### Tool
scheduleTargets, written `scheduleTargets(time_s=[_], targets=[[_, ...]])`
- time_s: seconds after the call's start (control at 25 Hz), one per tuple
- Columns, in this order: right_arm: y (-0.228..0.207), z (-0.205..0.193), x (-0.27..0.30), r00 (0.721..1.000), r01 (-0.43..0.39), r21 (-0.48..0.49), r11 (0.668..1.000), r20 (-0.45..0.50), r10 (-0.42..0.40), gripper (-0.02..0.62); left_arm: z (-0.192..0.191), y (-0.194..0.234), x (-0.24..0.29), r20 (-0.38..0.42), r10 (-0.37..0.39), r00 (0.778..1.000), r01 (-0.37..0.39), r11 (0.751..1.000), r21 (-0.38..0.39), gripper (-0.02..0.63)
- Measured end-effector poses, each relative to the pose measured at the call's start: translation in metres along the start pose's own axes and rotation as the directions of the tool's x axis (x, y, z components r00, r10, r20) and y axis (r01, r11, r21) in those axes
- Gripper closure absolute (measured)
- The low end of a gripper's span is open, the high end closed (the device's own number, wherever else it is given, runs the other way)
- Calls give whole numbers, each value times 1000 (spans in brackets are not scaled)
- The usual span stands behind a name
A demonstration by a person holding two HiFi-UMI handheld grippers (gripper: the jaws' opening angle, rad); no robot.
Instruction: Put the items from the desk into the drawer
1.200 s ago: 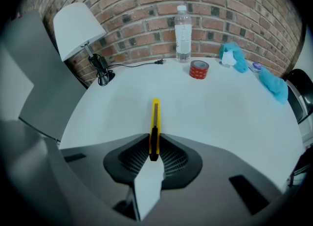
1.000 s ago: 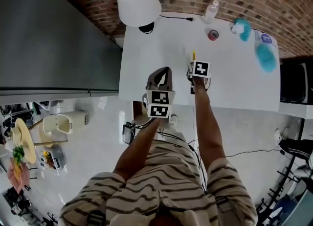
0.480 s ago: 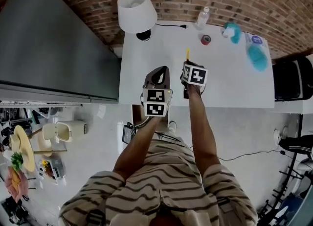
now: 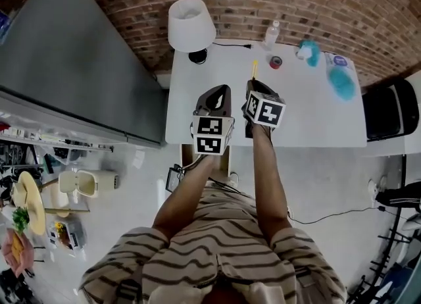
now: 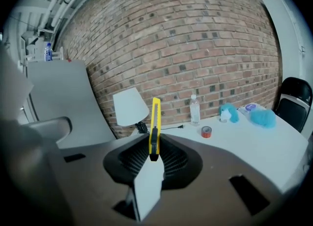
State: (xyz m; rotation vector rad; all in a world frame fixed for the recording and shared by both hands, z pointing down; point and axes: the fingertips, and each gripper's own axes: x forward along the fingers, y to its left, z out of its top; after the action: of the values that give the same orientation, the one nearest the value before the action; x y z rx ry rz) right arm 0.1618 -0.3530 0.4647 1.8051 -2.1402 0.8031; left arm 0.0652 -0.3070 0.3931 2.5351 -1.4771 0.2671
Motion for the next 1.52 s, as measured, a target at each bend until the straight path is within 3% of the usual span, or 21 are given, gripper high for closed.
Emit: scheduleTargets(time_s=[0.44,0.72,1.2,1.52], targets=[[39,57,-62,984,-37,-35,999,176,43,523,40,-5,-22,75,-26,997,25,1000,17,601],[50,74,-87,969,-42,-68,997,240,57,523,56,-10,-31,113,-39,993,36,999,33,600],[71,104,-127,938,-38,-157,987,336,89,523,94,-17,-42,190,-53,980,42,997,60,601],[77,110,-136,934,-45,-205,978,339,114,523,105,-20,-43,213,-57,975,45,997,60,601]])
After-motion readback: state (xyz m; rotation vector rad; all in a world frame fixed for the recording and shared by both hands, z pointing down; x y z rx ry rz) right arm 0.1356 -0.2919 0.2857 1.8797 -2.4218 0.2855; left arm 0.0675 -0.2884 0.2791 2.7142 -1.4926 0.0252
